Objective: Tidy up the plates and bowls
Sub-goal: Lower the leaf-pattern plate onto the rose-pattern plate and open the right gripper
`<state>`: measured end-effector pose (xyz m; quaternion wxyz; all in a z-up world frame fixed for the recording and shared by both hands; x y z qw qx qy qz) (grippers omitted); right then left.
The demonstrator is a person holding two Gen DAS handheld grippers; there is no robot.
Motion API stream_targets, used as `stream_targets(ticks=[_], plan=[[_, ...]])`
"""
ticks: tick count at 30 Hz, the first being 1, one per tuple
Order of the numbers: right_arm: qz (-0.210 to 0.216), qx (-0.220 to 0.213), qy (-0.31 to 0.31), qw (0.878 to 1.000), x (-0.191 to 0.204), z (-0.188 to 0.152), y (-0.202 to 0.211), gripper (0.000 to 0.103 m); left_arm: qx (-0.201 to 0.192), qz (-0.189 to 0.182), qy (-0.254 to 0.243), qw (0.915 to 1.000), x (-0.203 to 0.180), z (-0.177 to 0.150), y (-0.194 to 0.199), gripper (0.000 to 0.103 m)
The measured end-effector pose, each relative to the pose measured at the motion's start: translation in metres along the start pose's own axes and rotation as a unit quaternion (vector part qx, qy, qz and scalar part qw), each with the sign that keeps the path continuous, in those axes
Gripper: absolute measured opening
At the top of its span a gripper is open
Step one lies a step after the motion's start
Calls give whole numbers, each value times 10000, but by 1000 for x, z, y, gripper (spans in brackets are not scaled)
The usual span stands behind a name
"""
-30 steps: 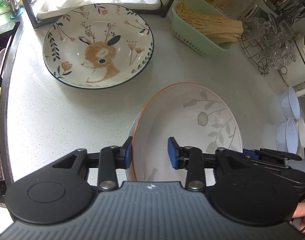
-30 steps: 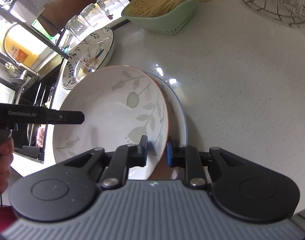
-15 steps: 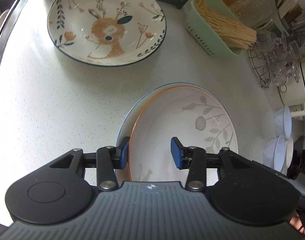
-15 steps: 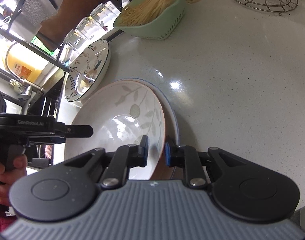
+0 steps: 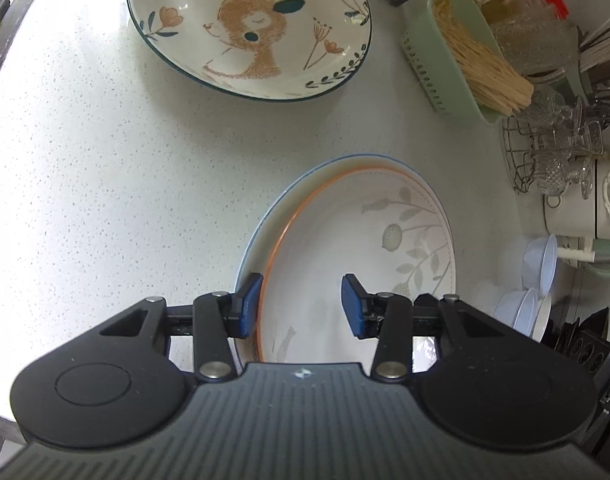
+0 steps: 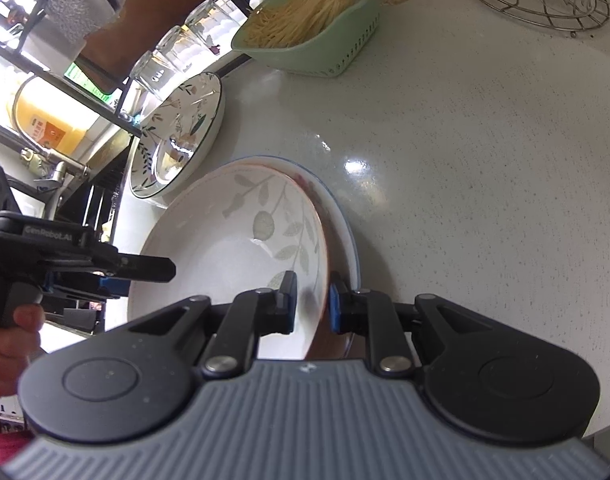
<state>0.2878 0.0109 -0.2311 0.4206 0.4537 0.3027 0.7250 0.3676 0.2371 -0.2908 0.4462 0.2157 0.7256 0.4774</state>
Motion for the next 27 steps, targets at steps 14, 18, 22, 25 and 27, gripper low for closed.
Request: stream_targets(ticks=[14, 18, 22, 25, 27], plan=[[-24, -101, 89, 9999, 2, 3, -7, 19, 94, 349, -401, 9985, -10, 6, 15, 47], [22, -134, 81, 9999, 3, 3, -8, 19, 13, 359, -303, 9989, -8, 6, 20, 47], [63, -125, 118, 9998, 4, 3, -12, 16, -183, 476, -256, 9984, -4, 8, 30, 47], [57, -135, 159, 9998, 5, 4, -12, 17, -192, 440, -218, 9986, 1, 6, 35, 48], [40, -143, 167, 9997, 5, 5, -12, 17, -292, 441, -215, 9984, 3, 5, 40, 48]])
Point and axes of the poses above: each gripper's, at about its wrist camera, not at the fingertips, and y roughly against the way its jaws point, x to its left, z to its top, the point moved 9 cm from there along -y, roughly the way its jaws point, and after that the axes turned 14 degrees about y, right-handed, at the moved point
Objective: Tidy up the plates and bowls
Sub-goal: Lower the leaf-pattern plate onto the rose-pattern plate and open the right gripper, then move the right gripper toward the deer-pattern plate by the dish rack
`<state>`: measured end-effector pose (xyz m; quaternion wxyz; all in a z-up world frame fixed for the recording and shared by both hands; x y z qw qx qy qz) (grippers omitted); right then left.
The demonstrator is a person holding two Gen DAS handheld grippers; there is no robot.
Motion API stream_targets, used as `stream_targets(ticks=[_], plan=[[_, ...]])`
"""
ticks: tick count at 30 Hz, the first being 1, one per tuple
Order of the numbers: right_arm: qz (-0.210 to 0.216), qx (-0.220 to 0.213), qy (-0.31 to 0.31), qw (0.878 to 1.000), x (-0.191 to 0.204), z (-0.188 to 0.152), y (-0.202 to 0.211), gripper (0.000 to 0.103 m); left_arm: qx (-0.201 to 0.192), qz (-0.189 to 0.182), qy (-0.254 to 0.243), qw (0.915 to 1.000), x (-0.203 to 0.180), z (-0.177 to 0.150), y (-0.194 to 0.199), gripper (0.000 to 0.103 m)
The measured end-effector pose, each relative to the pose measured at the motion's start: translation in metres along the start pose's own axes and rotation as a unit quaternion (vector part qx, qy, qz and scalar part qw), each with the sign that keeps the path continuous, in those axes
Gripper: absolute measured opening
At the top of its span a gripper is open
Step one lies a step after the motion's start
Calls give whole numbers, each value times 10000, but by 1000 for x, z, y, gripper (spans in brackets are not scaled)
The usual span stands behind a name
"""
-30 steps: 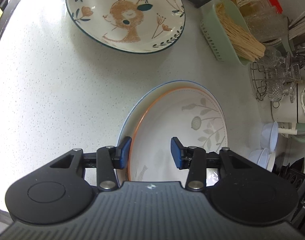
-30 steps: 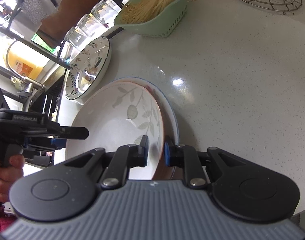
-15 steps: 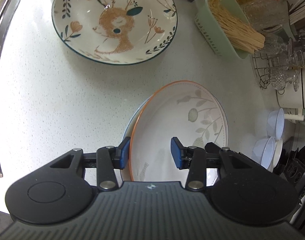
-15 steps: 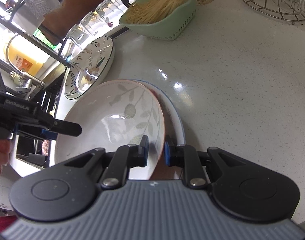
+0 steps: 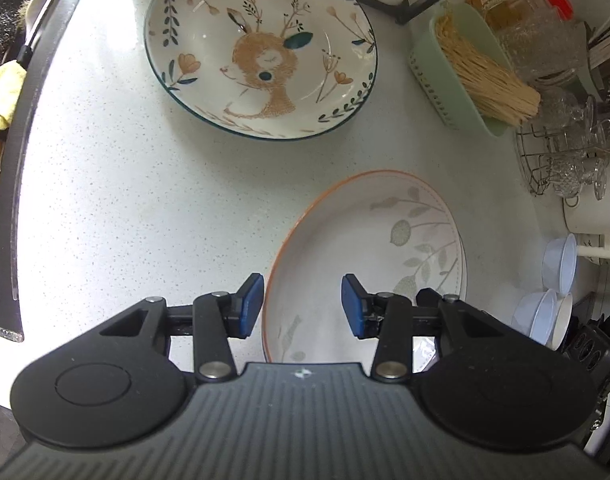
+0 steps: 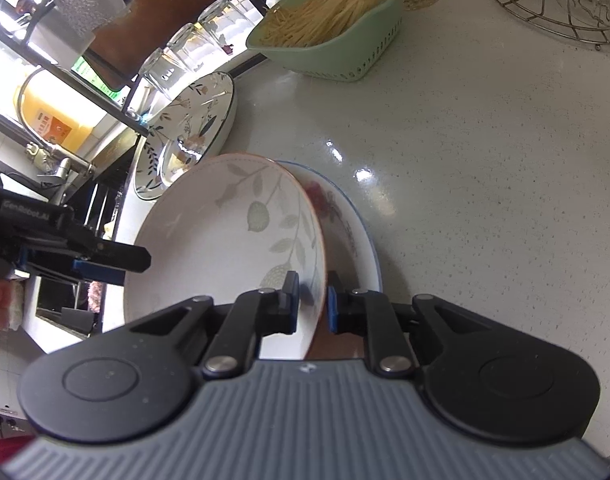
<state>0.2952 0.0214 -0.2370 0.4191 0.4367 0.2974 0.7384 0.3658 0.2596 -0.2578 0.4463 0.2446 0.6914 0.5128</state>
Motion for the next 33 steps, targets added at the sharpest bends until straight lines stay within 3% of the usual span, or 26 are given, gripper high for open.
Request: stream_targets(ticks=[17, 21, 33], plan=[[-777, -552, 420, 9946, 2, 21, 35, 17, -834, -18, -334, 9960, -18, -9, 20, 48], [-903, -796, 566, 9911, 6, 30, 55, 17, -1126, 297, -680, 9909, -26, -15, 27, 48], [-972, -1343, 679, 9838, 16, 49, 121, 17, -1798, 174, -949, 9790, -61, -39, 66, 48]])
Point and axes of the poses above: each gripper's, at about its wrist camera, not at the fingertips, and y roughly against the way its jaws point, x to its left, z to its top, the point moved 9 cm from there along -y, roughly the way its jaws point, and after that the axes turned 14 degrees about y, right-handed, at the moved point
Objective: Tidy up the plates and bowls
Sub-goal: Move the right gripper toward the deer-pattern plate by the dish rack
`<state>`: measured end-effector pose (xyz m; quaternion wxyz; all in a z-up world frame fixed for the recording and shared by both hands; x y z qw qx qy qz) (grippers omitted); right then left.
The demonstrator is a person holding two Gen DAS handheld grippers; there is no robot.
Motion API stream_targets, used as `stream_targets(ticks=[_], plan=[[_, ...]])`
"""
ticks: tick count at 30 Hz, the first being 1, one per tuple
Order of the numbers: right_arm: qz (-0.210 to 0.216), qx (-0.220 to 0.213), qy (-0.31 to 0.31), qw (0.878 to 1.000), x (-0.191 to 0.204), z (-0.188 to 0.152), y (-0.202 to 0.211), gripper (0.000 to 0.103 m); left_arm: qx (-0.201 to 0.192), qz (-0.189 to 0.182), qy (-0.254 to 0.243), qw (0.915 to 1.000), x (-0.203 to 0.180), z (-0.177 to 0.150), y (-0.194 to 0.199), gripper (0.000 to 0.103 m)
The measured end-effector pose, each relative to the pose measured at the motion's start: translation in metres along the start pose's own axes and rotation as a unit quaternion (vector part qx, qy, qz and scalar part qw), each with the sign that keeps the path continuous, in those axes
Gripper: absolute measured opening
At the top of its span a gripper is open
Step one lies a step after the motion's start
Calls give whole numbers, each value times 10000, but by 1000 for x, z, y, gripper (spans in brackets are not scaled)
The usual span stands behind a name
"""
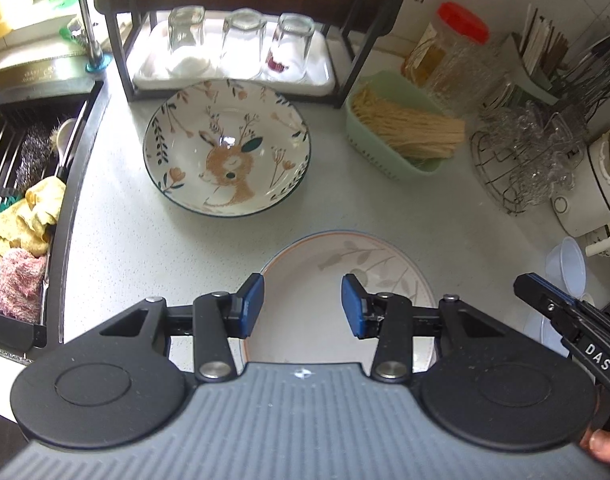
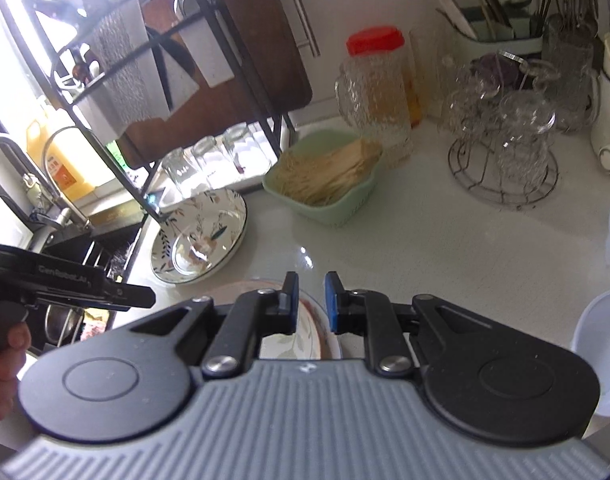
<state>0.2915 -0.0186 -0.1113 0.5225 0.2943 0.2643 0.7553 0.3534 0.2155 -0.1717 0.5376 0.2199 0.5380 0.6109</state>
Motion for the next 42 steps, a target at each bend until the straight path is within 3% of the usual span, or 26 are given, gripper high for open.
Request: stream_targets(ticks=[8, 19, 31, 42], plan=[[-77, -381, 127, 9992, -5, 9, 45, 18, -481, -309, -483, 9972, -40, -16, 31, 48], [-63, -627, 218, 9978, -16, 2, 84, 18, -1147, -338, -802, 9896, -82, -41, 62, 48], [62, -629, 350, 9974, -29, -19, 104, 19, -1456, -297, -949, 9843, -111, -70, 79, 49], [303, -493, 529, 9969, -31, -41, 111, 19, -1443, -124, -650, 9873, -111, -98, 79, 51]])
Point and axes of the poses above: each gripper's, at about its wrist camera, not at the fingertips, and y roughly against the way its jaws point, x to its left, z to its top, the point moved 9 cm from there along -y, roughly the way its jaws point, and after that the axes turned 14 degrees about y, right-handed, at the moved point
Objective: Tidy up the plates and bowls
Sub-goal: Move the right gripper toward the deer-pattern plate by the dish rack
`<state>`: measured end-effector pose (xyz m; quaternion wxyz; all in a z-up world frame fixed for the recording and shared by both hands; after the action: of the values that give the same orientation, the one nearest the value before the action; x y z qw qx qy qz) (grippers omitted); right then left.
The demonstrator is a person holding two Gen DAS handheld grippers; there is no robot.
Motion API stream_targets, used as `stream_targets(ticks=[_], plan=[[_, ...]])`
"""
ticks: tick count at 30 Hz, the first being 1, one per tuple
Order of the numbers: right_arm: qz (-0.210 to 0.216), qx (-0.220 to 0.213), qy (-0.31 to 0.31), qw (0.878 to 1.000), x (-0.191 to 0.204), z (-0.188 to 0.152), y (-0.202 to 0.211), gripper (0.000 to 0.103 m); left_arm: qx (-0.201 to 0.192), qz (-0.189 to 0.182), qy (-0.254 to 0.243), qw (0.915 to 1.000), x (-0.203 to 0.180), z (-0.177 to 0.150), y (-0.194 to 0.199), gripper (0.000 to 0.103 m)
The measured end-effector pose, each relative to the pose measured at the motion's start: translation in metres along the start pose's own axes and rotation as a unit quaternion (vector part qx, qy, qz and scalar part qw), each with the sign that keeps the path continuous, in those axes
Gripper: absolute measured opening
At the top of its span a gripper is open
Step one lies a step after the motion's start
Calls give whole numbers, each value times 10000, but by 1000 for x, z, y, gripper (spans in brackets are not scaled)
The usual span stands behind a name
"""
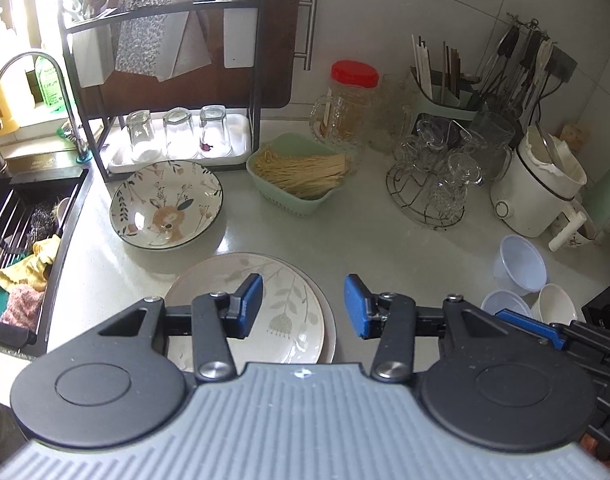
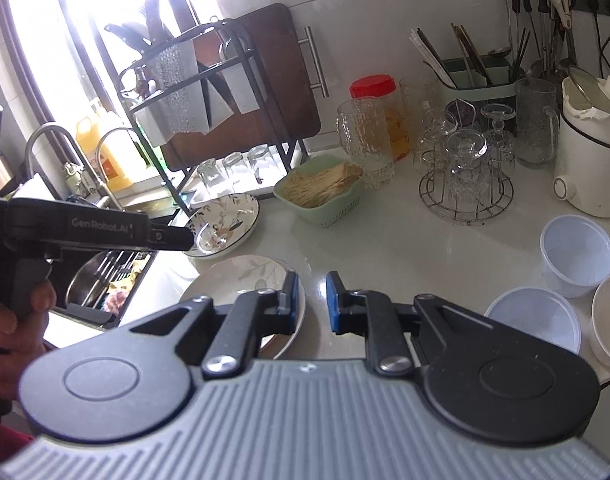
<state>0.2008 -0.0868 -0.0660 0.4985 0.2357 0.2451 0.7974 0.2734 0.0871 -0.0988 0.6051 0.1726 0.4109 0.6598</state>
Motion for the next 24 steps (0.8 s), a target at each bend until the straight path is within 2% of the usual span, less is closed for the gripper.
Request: stream_targets(ticks=[13, 24], plan=[[-10, 138, -82, 9999, 4, -7, -9, 18, -26, 175, 30, 9998, 17, 4, -1, 51], [-96, 135, 38, 9999, 22, 11, -33, 18, -55, 125, 76, 9999, 42, 27, -18, 51]])
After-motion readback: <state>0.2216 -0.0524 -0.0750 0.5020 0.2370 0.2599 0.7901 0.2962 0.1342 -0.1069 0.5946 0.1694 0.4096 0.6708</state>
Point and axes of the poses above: each gripper's, at about its wrist camera, not at the fingertips, and y roughly against the way its jaws point, x to its left, z to its top, the point moved 9 cm from there along -y, roughly the way its jaws point, and after that the axes turned 14 degrees about y, right-handed, at the moved point
